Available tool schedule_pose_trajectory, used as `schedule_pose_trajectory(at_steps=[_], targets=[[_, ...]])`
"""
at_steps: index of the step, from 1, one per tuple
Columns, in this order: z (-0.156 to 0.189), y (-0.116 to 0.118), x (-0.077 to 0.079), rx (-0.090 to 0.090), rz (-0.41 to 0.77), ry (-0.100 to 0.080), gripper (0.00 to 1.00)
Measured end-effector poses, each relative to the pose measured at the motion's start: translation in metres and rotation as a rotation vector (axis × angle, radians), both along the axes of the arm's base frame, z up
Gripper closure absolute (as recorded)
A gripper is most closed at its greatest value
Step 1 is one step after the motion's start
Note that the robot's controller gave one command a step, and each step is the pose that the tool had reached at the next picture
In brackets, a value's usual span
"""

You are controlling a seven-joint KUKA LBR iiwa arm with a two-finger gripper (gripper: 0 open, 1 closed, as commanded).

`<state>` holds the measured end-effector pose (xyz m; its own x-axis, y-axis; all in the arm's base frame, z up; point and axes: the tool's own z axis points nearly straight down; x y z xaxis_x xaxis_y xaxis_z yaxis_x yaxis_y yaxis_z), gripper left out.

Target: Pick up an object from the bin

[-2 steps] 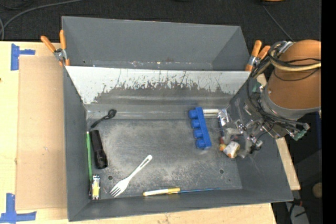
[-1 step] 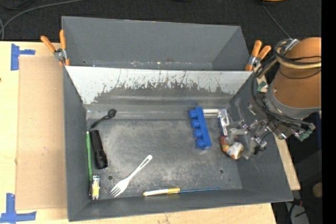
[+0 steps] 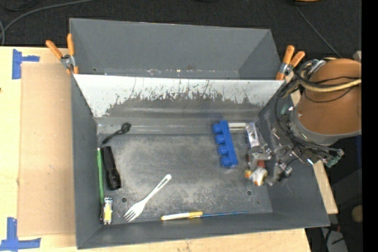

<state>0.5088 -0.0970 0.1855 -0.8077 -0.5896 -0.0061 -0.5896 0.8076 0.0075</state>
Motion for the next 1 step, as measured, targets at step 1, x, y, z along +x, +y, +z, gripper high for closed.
schedule_pose_trajectory(at_steps=[1], targets=[[-0.0176,0.0021,-0.0256,0.002,0.214,0.006,1.00]])
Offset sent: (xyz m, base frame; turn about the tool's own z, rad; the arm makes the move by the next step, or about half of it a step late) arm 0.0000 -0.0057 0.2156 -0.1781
